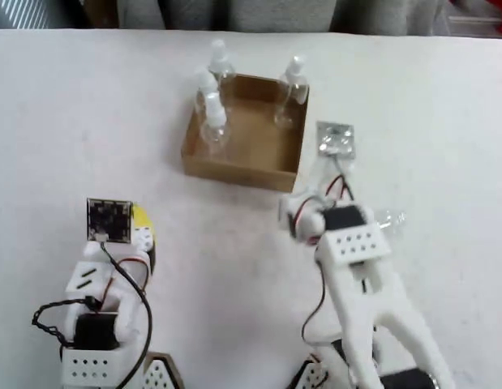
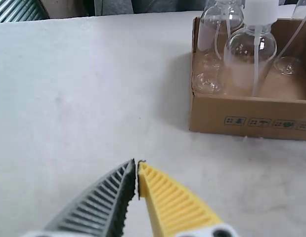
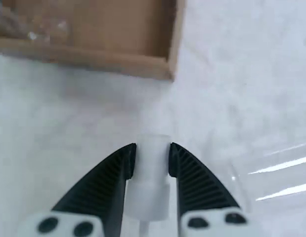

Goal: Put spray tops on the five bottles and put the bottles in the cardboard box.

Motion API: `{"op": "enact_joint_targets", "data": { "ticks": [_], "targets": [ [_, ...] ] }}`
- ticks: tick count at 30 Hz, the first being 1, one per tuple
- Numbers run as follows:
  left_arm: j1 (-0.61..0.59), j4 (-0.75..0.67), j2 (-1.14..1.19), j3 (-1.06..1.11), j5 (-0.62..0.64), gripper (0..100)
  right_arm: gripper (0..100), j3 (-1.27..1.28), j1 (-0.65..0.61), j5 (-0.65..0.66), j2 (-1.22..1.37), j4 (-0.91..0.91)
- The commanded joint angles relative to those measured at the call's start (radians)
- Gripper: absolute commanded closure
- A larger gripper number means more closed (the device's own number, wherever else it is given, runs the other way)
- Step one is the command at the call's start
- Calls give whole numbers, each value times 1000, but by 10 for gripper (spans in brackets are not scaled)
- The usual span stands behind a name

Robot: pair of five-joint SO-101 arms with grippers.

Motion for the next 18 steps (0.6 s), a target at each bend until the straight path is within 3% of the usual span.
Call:
{"op": "enact_joint_targets", "data": {
  "ticks": [1,8,18],
  "targets": [
    [-1,2,-5,0,-8,976,982,69,-128,2,-125,-64],
    [-4,2,-5,0,-8,976,982,270,-294,2,-105,-440],
    [-5,2,-5,0,-8,976,982,290,-311,-6,191,-803]
  ]
}}
